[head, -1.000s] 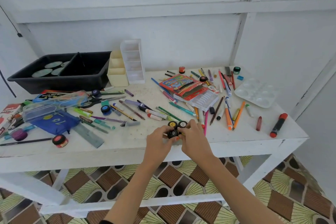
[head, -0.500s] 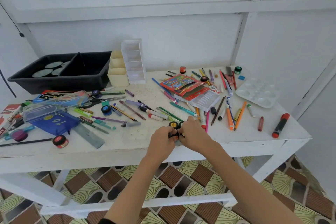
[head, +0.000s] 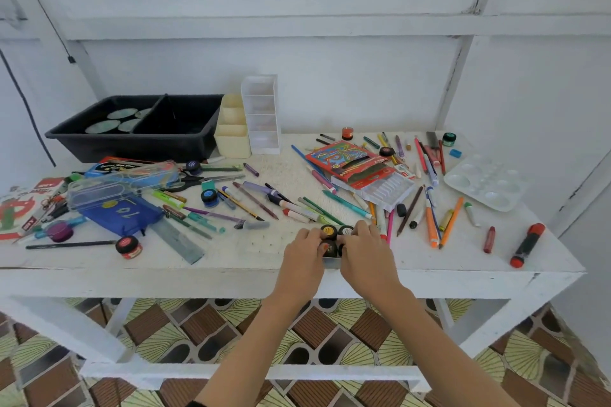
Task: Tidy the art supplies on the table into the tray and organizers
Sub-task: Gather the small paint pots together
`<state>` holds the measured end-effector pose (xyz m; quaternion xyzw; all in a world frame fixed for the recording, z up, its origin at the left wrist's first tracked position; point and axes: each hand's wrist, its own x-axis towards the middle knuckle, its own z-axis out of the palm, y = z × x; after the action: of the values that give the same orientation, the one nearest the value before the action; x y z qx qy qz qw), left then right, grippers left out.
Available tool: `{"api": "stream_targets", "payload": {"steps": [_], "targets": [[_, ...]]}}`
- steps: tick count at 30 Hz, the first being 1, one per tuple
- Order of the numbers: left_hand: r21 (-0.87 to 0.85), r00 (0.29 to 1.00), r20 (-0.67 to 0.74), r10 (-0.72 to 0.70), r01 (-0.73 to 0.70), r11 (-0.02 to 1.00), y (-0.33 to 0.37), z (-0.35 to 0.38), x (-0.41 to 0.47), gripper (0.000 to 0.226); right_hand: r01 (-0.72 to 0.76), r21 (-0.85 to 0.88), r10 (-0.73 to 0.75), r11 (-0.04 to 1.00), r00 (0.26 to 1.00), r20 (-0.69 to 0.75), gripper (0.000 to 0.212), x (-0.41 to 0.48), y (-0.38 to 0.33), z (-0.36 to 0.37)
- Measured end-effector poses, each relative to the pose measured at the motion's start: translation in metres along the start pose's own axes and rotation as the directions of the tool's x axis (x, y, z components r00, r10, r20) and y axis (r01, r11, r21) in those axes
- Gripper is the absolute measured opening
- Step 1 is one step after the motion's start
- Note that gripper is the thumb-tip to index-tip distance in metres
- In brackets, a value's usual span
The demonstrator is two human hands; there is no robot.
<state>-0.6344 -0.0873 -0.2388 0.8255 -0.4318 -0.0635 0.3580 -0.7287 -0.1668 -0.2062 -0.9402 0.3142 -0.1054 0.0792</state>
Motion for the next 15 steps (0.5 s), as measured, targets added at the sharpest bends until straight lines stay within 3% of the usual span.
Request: {"api": "stream_targets", "payload": {"steps": [2,6,15], "targets": [[-0.04,0.992,-0.123,0.015,-0.02,0.999,-0.002,-0.007,-0.003,0.022,0.006,0.053,-0.002,0.999,0.997,-0.071,0.032,0.002,-0.01,0.0],[-0.145,0.941,-0.336,-0.035,-0.015,0.989,-0.015,-0.04,-0.008,0.02,0.078,0.338,-0.05,0.938,0.995,-0.09,0.033,0.014,-0.041,0.01],[-0.196,0.844,-0.483,-0.232,0.154,0.968,-0.089,-0.121,-0.03,0.021,0.243,0.564,-0.267,0.789,0.963,-0.041,0.026,0.049,-0.142,0.043]]}}
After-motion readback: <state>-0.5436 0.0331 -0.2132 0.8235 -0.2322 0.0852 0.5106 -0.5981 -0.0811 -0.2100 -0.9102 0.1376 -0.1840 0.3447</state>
